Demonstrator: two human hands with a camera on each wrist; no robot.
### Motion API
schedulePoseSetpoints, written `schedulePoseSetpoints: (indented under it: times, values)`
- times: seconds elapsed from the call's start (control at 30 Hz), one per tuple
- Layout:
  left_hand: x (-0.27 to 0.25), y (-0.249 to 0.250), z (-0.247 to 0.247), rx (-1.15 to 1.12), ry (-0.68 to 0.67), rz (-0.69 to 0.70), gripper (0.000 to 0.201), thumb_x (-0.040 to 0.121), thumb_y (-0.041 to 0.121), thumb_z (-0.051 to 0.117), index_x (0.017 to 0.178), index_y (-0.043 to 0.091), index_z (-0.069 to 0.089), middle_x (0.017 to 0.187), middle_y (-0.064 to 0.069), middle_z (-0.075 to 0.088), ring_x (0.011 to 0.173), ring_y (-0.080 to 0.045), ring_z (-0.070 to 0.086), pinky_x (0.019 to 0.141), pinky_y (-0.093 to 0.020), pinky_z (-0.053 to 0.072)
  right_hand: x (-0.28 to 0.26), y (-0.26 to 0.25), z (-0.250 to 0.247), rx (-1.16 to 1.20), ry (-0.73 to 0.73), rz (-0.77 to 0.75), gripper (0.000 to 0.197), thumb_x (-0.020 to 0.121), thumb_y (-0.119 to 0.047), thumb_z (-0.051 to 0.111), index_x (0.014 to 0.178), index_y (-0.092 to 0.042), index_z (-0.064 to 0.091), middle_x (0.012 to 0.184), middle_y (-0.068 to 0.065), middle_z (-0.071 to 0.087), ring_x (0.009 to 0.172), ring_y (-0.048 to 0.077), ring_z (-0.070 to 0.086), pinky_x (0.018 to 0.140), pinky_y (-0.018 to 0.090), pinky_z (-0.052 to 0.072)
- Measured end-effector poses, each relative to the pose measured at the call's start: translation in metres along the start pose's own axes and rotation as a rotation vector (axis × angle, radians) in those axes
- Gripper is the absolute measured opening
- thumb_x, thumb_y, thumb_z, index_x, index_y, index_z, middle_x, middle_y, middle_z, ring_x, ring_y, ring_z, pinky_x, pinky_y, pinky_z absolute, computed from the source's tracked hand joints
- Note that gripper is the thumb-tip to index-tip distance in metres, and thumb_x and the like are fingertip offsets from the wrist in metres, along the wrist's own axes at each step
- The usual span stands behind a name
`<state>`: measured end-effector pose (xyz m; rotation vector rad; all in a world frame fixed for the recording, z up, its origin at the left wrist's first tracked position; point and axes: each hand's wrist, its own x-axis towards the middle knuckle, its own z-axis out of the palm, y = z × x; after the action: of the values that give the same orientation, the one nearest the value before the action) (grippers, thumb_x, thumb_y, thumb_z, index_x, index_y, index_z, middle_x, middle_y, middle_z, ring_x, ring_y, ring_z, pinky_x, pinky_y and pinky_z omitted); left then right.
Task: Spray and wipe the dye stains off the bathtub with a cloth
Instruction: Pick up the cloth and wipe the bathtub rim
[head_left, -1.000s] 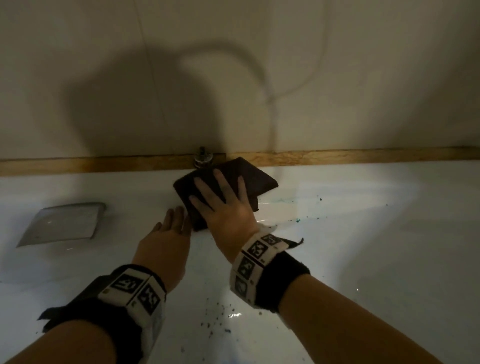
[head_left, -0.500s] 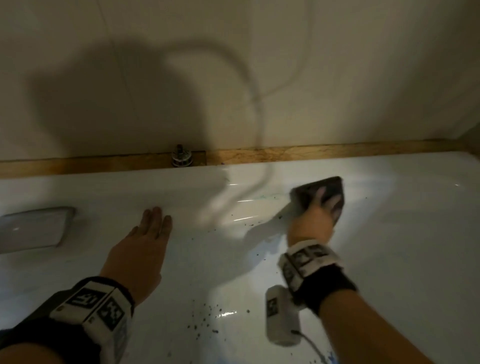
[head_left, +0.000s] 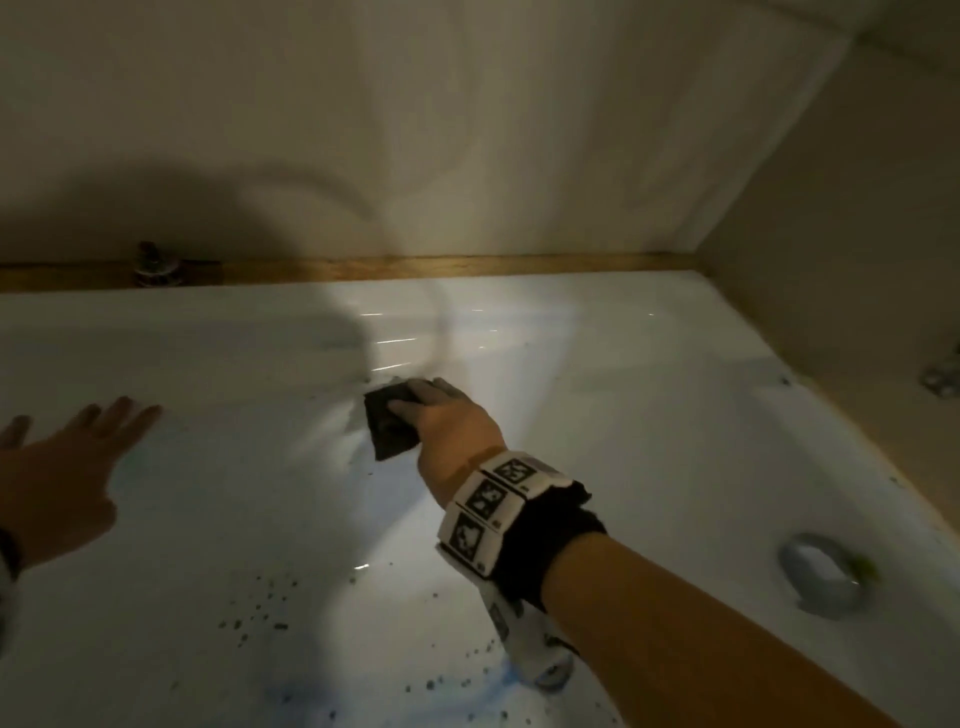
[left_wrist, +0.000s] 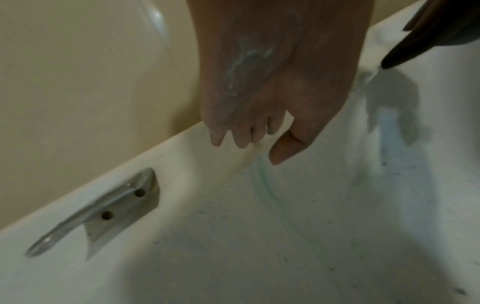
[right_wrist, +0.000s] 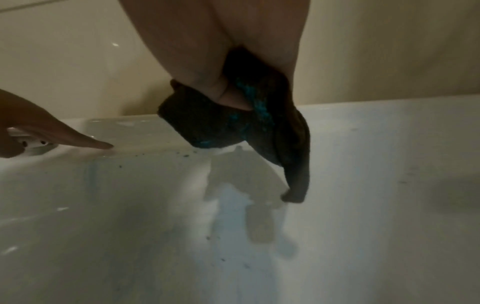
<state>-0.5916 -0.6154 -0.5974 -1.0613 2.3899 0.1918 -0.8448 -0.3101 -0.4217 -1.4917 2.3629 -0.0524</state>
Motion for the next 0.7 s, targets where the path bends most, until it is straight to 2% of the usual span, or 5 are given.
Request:
schedulePoseSetpoints:
  times: [0.07, 0.23, 0.33, 0.4, 0.7]
  values:
    - [-0.052, 0.064, -0.018, -0.052, 0.089, 0.062, 0.119, 0.067, 0.014, 0.078, 0.140, 0.039, -0.013, 0.157, -0.003, 0.001, 0.143, -0.019, 0.002, 0.114, -0.056, 0.006, -0.031, 0.039, -0.006, 0.032, 0.039, -0.007, 0.060, 0.087, -0.001, 0.050, 0.142, -0.019, 0.036, 0.154, 0.006, 0.020, 0.142, 0.027, 0.016, 0.116, 0.033, 0.016]
    - [-0.160, 0.251, -0.113, -0.014, 0.077, 0.238, 0.087, 0.092, 0.015, 0.044, 0.140, 0.025, -0.028, 0.141, 0.017, -0.021, 0.143, -0.008, -0.010, 0.115, -0.035, -0.010, -0.090, 0.136, -0.022, 0.021, 0.204, -0.010, 0.058, 0.047, 0.014, 0.058, 0.103, 0.000, 0.070, 0.115, 0.032, 0.059, 0.102, 0.057, 0.054, 0.076, 0.067, 0.047]
    - [-0.167, 0.347, -0.154, -0.004, 0.197, 0.363, 0.084, 0.091, 0.012, 0.042, 0.144, 0.021, -0.022, 0.154, 0.006, -0.018, 0.144, -0.007, -0.009, 0.116, -0.031, -0.008, -0.115, 0.195, -0.050, -0.020, 0.136, 0.205, 0.069, 0.080, 0.013, 0.049, 0.142, -0.013, 0.034, 0.154, 0.017, 0.008, 0.143, 0.036, 0.008, 0.114, 0.048, 0.020]
    - [-0.163, 0.399, -0.176, -0.003, 0.235, 0.416, 0.083, 0.090, 0.009, 0.040, 0.146, 0.022, -0.019, 0.156, 0.004, -0.015, 0.144, -0.007, -0.009, 0.117, -0.032, -0.007, -0.126, 0.233, -0.062, -0.083, 0.100, 0.302, 0.073, 0.089, 0.006, 0.043, 0.148, -0.021, 0.010, 0.155, 0.008, -0.016, 0.144, 0.027, -0.008, 0.117, 0.039, 0.010]
    - [-0.124, 0.572, -0.235, 0.013, 0.191, 0.551, 0.077, 0.090, 0.001, 0.036, 0.149, 0.019, -0.011, 0.156, 0.004, -0.013, 0.144, -0.010, -0.007, 0.117, -0.038, -0.003, -0.107, 0.321, -0.089, -0.035, 0.262, 0.431, 0.052, 0.102, -0.025, 0.021, 0.150, -0.021, 0.001, 0.155, 0.003, -0.018, 0.143, 0.024, -0.017, 0.116, 0.043, -0.008]
